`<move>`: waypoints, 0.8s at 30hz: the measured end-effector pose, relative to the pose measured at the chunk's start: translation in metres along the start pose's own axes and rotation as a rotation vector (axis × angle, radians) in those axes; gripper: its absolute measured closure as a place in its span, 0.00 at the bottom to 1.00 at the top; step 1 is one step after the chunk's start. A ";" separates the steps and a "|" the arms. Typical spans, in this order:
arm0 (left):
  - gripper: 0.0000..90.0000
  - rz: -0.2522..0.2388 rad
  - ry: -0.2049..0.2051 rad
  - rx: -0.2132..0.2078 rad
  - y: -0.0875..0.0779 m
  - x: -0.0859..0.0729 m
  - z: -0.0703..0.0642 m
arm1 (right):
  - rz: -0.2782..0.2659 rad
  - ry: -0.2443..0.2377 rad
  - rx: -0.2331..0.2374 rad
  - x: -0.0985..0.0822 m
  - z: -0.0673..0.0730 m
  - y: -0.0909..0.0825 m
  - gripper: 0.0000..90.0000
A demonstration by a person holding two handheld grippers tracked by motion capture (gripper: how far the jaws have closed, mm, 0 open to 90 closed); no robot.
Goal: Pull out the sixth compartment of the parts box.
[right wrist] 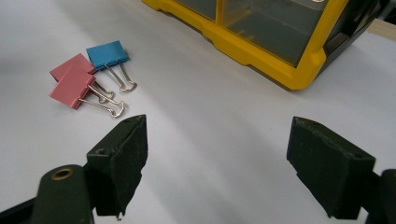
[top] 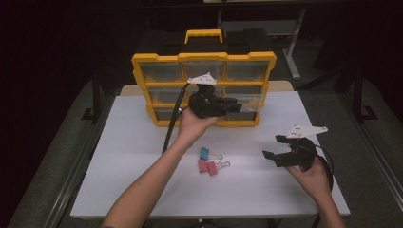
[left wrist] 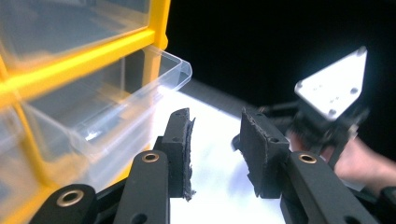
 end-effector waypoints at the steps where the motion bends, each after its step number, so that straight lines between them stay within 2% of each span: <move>1: 0.71 0.018 0.028 0.005 0.000 0.004 0.000 | 0.005 0.003 0.002 0.000 0.000 0.001 0.22; 4: 0.71 0.081 0.134 0.022 0.001 0.016 0.002 | 0.014 0.000 0.000 -0.001 -0.001 0.002 0.22; 7: 0.71 0.127 0.182 0.025 0.004 0.026 0.006 | 0.013 0.001 0.002 -0.001 -0.001 0.002 0.22; 10: 0.71 0.165 0.207 0.022 0.010 0.033 0.010 | 0.015 0.005 0.002 -0.002 -0.001 0.001 0.22; 14: 0.71 0.243 0.253 0.051 0.018 0.037 0.016 | 0.016 0.006 0.006 -0.002 -0.001 0.001 0.22; 18: 0.70 0.284 0.291 0.061 0.023 0.038 0.020 | 0.013 0.007 0.011 -0.002 -0.001 0.001 0.22; 23: 0.69 0.329 0.315 0.089 0.030 0.034 0.029 | 0.018 -0.004 0.019 -0.002 0.000 0.003 0.22; 24: 0.69 0.327 0.301 0.083 0.032 0.033 0.030 | 0.019 -0.003 0.022 -0.002 0.001 0.003 0.22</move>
Point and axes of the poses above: each handheld gripper's, and its own axes: y roughly forward along the jaws, x roughly out of its top, z roughly to its left, the point moved 6 cm from there along y, roughly forward along the jaws
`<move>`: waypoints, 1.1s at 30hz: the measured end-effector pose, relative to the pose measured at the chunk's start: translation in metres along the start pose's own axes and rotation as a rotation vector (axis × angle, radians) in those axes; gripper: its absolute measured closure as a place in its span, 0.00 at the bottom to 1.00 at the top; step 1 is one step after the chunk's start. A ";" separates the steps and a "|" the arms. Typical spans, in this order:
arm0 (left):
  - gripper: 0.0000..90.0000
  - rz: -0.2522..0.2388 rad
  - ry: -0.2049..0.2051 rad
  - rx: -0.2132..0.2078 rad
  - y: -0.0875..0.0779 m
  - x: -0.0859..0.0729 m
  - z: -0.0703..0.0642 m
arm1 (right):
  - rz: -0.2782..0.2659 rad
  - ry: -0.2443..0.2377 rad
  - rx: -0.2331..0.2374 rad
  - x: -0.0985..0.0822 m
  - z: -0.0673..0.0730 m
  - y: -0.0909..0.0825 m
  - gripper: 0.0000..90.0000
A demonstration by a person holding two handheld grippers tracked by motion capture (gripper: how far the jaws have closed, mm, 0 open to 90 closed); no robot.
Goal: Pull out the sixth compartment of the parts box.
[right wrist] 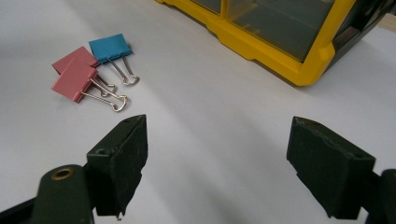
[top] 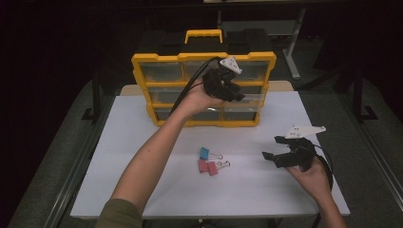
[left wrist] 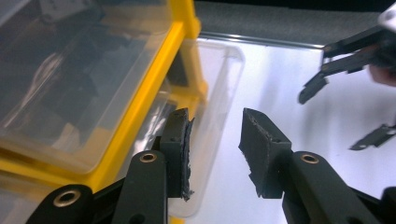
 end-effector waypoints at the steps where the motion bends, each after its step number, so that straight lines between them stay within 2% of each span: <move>1: 0.69 0.018 0.012 -0.003 0.001 -0.002 0.002 | 0.000 -0.004 0.001 0.000 0.000 0.000 0.22; 4: 0.69 0.035 0.016 -0.003 0.007 -0.004 0.005 | 0.000 -0.003 0.002 0.000 0.000 0.000 0.22; 5: 0.69 0.024 -0.001 -0.002 0.009 -0.005 0.005 | 0.000 0.000 0.003 0.000 0.000 0.000 0.22; 8: 0.71 0.050 0.007 -0.018 0.014 -0.008 0.007 | 0.000 0.002 0.003 -0.001 -0.001 -0.001 0.22; 9: 0.72 0.046 0.001 -0.023 0.016 -0.008 0.006 | 0.000 0.002 0.003 -0.001 -0.001 -0.001 0.22; 10: 0.72 0.050 0.012 -0.020 0.017 -0.009 0.006 | 0.001 0.004 0.005 -0.001 -0.001 -0.001 0.22; 11: 0.73 0.065 0.032 -0.022 0.017 -0.010 0.007 | -0.002 0.006 0.007 -0.001 -0.001 -0.001 0.22; 12: 0.73 0.061 0.031 -0.029 0.017 -0.010 0.006 | -0.002 0.004 0.007 -0.001 -0.002 -0.001 0.22; 15: 0.73 0.046 0.009 -0.040 0.018 -0.010 0.005 | -0.006 0.009 0.011 -0.001 -0.002 -0.001 0.22; 18: 0.74 0.055 -0.001 -0.052 0.020 -0.011 0.003 | -0.007 0.006 0.012 -0.001 -0.003 -0.001 0.22; 26: 0.76 0.065 0.020 -0.064 0.019 -0.013 0.003 | -0.001 0.011 0.017 -0.002 -0.003 0.000 0.22; 31: 0.79 0.058 0.029 -0.088 0.018 -0.013 0.001 | 0.002 0.007 0.019 -0.003 -0.003 0.000 0.22; 33: 0.79 0.071 0.038 -0.097 0.016 -0.014 0.000 | 0.001 0.007 0.019 -0.003 -0.003 0.000 0.22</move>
Point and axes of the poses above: each handheld gripper's, and its own axes: y roughly forward along the jaws, x roughly out of its top, z roughly to its left, the point moved 6 cm from there along y, roughly forward along the jaws
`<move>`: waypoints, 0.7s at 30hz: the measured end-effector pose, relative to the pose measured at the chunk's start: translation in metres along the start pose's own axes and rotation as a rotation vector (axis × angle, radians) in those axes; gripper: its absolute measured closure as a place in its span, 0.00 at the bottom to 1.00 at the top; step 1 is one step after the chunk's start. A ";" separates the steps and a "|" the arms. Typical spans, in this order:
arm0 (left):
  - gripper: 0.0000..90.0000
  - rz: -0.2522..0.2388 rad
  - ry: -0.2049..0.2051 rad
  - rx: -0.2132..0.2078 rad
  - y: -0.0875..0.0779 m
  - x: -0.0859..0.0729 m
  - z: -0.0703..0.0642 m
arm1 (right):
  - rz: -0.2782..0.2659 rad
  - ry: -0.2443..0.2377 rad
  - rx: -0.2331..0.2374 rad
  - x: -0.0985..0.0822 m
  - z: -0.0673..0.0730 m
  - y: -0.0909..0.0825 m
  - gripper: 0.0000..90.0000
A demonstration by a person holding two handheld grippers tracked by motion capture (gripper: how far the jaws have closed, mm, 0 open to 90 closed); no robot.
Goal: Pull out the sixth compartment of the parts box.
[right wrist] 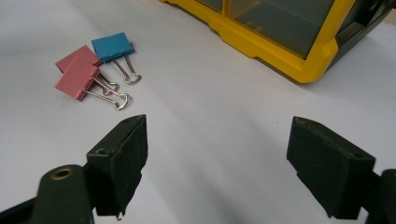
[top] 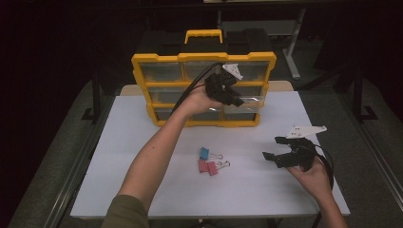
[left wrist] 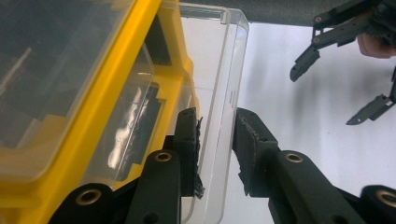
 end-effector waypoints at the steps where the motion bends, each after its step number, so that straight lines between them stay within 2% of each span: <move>1: 0.80 -0.001 0.001 -0.006 0.000 0.000 -0.001 | 0.000 0.001 0.001 0.000 0.000 0.000 0.22; 14: 0.82 0.001 0.021 -0.045 -0.003 -0.001 -0.015 | 0.011 -0.011 0.005 -0.001 0.002 0.002 0.22; 21: 0.82 0.001 0.041 -0.048 -0.005 -0.002 -0.019 | 0.013 -0.012 0.007 -0.001 0.003 0.003 0.22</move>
Point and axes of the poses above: each handheld gripper's, and its own axes: y roughly forward along the jaws, x roughly out of its top, z roughly to its left, the point moved 6 cm from there along y, roughly forward along the jaws
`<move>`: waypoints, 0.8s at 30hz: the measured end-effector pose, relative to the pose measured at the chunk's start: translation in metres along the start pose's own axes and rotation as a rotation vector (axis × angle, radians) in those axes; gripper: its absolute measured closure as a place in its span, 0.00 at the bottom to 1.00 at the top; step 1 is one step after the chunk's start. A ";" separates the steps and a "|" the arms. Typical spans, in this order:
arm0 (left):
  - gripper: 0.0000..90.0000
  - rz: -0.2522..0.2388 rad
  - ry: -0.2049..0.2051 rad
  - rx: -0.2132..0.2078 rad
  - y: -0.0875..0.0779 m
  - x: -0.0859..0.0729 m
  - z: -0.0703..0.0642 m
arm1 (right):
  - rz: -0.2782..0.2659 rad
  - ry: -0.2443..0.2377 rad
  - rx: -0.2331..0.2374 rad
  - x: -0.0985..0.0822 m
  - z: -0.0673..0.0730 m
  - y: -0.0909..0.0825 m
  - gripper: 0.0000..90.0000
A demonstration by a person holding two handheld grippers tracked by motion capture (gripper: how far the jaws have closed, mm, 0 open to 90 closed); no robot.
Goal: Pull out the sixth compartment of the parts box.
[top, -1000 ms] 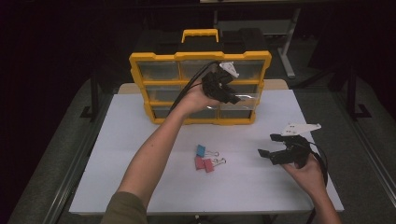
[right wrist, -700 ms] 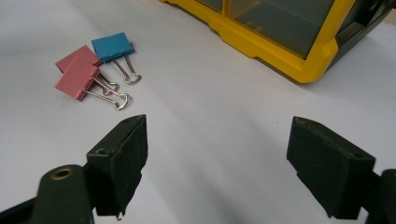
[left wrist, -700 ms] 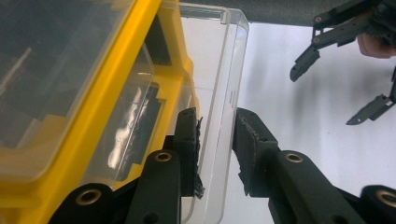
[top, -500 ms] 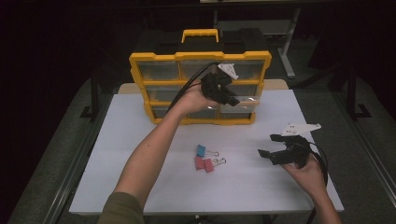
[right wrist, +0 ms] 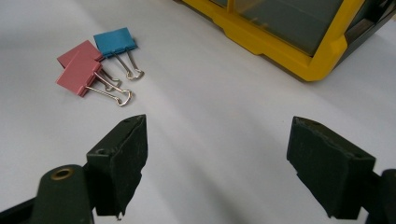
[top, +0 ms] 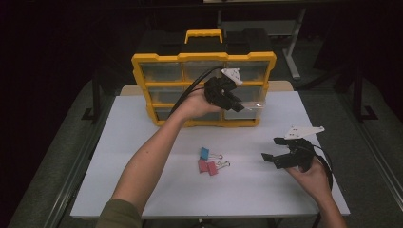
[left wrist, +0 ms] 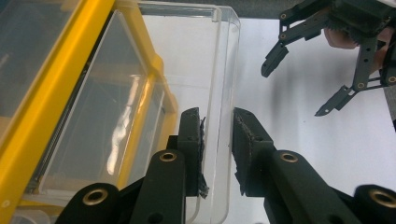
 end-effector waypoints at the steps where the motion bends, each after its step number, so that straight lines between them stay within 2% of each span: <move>1: 0.82 -0.001 0.002 -0.001 0.000 0.000 -0.001 | 0.002 0.001 0.000 0.000 0.000 0.000 0.22; 18: 0.83 0.004 0.018 -0.015 -0.002 -0.002 -0.010 | 0.009 0.001 0.003 -0.001 0.001 0.001 0.21; 24: 0.83 -0.011 0.011 -0.022 -0.002 -0.002 -0.012 | 0.010 0.000 0.004 -0.001 0.001 0.001 0.21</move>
Point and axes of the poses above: each handheld gripper's, and its own axes: y roughly forward along the jaws, x roughly out of its top, z roughly to its left, the point moved 6 cm from there along y, roughly forward along the jaws
